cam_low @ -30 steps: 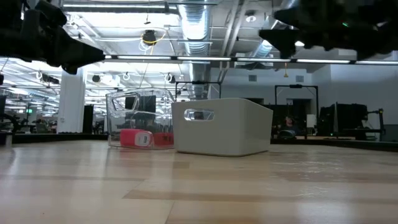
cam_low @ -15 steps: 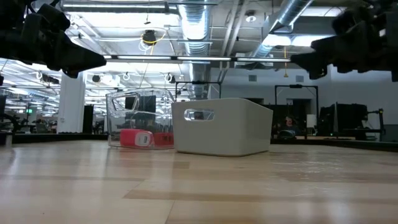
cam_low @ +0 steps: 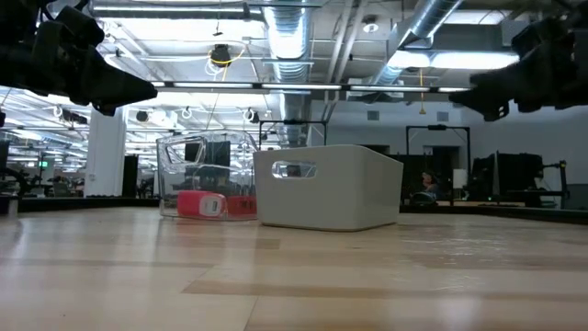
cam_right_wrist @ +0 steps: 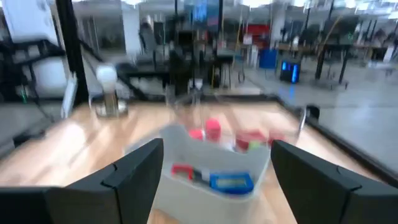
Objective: Pick & Place Office items
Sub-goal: Return to Home Position
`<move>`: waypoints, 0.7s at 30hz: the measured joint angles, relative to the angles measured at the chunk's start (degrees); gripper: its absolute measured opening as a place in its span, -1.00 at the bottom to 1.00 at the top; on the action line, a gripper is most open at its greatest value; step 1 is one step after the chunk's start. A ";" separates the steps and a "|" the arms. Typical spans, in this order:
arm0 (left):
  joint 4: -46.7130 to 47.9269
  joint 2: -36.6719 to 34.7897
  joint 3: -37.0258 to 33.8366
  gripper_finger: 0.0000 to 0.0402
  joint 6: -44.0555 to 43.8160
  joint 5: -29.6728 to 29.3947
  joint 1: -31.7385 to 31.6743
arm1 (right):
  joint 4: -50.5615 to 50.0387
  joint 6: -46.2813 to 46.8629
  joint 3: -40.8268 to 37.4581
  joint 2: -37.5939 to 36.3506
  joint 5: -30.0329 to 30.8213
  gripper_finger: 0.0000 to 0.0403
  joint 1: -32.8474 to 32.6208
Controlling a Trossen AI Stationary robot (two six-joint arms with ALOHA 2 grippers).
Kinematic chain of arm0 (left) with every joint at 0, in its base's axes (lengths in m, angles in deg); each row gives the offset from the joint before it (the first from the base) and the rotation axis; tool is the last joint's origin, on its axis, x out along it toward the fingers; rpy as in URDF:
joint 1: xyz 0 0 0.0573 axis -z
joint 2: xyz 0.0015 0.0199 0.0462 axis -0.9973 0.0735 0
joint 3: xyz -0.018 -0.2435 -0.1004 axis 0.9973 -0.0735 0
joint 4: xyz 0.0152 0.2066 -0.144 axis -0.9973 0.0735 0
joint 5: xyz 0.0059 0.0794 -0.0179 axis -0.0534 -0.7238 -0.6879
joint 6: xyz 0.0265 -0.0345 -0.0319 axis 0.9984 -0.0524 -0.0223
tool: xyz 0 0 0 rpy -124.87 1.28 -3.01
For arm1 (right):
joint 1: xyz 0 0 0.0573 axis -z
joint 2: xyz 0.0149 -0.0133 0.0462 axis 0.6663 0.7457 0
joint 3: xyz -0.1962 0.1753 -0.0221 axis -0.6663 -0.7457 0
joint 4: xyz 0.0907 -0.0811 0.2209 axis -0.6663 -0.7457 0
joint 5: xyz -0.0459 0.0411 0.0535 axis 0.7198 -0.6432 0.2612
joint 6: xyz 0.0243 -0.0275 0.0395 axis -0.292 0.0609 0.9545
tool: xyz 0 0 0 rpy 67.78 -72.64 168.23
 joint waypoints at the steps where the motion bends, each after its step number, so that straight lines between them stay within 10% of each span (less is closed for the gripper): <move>1: 0.00 -0.02 0.00 -0.55 0.00 -0.01 0.04 | 0.19 0.38 0.00 -1.29 0.11 0.44 -0.28; 21: 0.01 -0.02 0.09 -0.55 0.00 -0.02 0.04 | 0.04 0.20 -0.02 -2.00 -0.30 0.44 -3.32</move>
